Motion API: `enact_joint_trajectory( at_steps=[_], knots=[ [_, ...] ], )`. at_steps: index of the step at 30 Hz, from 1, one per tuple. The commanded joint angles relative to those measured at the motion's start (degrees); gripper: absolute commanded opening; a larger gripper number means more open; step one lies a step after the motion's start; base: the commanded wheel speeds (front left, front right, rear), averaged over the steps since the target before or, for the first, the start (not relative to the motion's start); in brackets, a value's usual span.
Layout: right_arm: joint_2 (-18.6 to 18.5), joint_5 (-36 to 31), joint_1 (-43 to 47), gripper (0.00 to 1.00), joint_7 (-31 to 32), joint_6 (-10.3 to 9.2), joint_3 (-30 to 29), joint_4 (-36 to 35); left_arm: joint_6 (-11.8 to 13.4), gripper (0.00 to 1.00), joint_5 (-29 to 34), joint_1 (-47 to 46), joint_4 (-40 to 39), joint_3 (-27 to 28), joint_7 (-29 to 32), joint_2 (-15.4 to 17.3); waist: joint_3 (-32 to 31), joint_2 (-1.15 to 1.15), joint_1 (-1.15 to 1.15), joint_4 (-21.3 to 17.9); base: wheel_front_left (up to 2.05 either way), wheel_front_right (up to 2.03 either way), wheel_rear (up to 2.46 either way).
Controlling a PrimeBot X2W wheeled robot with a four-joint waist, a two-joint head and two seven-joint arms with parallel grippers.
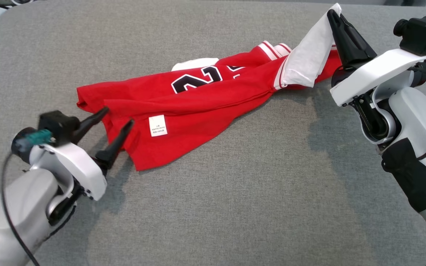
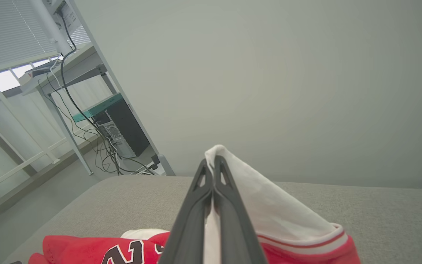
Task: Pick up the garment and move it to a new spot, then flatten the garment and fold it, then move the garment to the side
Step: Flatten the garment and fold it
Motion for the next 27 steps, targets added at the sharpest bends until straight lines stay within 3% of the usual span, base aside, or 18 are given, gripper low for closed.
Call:
enact_joint_trajectory(
  at_steps=[1, 11, 27],
  knots=[
    [0.7, 0.3, 1.7, 0.0, -0.7, 0.24, 0.0, -1.1, 1.5, 1.0, 3.6, 0.1, -1.1, 2.7, -0.7, 2.0, -0.5, 0.0, 0.0, 0.4, 0.0, 0.0, 0.0],
    [1.1, 0.8, 2.3, 0.0, -0.7, 0.24, 1.0, -1.1, 3.8, 1.0, 17.7, 3.4, -0.3, 4.5, -0.7, 0.1, -0.9, 0.0, 0.0, -0.9, 0.0, 0.0, 0.0],
    [1.6, 0.9, 1.6, 0.0, -1.0, 0.24, 1.7, -1.5, 1.6, 1.0, 24.7, 0.4, 7.2, 7.2, -0.7, -1.8, 0.6, 0.0, 0.0, -2.6, 0.0, 0.0, 0.0]
  ],
)
